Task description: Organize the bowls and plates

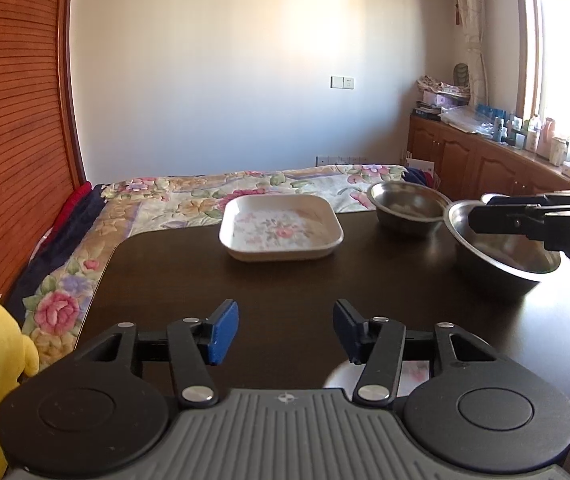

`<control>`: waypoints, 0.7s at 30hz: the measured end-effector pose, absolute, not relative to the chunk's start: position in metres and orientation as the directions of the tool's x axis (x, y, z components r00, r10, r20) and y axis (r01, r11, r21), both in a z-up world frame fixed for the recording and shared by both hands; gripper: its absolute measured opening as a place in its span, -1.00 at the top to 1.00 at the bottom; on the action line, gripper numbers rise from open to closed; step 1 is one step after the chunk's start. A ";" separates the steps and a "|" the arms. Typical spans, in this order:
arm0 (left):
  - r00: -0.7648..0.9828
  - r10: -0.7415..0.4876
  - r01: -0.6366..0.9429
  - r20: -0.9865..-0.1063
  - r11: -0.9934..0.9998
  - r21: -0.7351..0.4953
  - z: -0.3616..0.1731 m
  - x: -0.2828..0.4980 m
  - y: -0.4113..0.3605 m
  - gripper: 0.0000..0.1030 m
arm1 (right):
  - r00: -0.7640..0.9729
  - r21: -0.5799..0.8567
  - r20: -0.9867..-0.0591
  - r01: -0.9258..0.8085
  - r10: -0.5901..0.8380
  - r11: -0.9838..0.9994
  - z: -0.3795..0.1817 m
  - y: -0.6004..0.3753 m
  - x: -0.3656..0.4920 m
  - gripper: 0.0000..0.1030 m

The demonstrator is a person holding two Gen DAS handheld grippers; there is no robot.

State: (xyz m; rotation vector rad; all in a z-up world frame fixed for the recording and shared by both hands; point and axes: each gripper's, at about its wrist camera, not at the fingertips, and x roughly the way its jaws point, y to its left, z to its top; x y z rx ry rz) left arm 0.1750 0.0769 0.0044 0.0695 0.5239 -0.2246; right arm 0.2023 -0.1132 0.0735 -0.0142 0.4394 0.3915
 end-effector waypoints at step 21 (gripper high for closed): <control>0.809 -0.199 0.255 -0.552 0.967 0.025 0.004 0.296 0.097 0.01 | 0.649 0.069 -0.672 -0.424 0.356 0.903 0.056 -0.066 0.342 0.21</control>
